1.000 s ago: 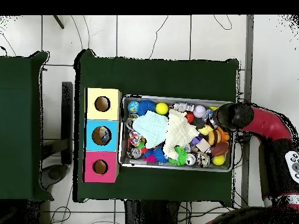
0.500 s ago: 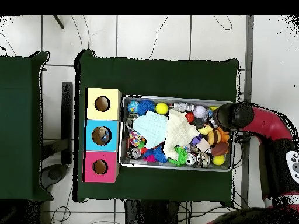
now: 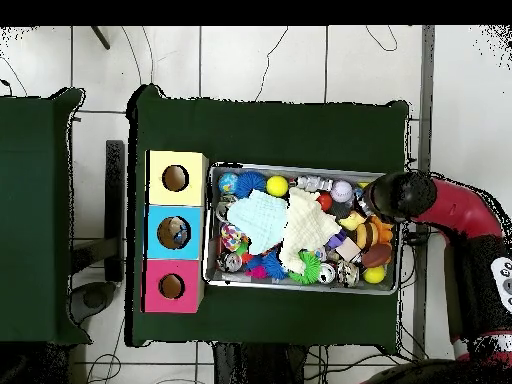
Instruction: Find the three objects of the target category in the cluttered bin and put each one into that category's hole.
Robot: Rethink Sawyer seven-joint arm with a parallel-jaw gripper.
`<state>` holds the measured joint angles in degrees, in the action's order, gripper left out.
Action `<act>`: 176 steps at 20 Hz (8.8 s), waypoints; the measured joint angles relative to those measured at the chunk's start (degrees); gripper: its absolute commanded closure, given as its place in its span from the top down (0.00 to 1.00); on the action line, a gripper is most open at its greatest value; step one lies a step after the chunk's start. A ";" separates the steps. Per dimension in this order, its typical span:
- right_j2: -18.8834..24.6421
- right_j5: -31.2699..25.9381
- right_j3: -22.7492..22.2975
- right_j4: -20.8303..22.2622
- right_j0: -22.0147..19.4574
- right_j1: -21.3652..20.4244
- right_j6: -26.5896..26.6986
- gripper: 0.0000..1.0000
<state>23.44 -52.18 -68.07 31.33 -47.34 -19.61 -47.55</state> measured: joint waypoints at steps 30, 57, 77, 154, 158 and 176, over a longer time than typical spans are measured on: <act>2.50 -2.47 -0.57 -6.15 -0.41 -1.23 0.00 1.00; 3.00 -2.43 -1.10 -2.43 0.08 -0.96 0.00 1.00; 2.99 -2.44 -1.23 -0.78 0.75 -2.69 0.00 1.00; -0.83 7.56 0.97 5.37 3.27 2.26 -0.01 0.00; -0.88 7.56 0.98 5.36 3.27 3.02 -0.01 0.00; -1.68 7.56 -1.21 3.47 3.45 -0.23 -0.01 0.00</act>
<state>21.76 -44.62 -69.28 34.80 -43.89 -19.84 -47.56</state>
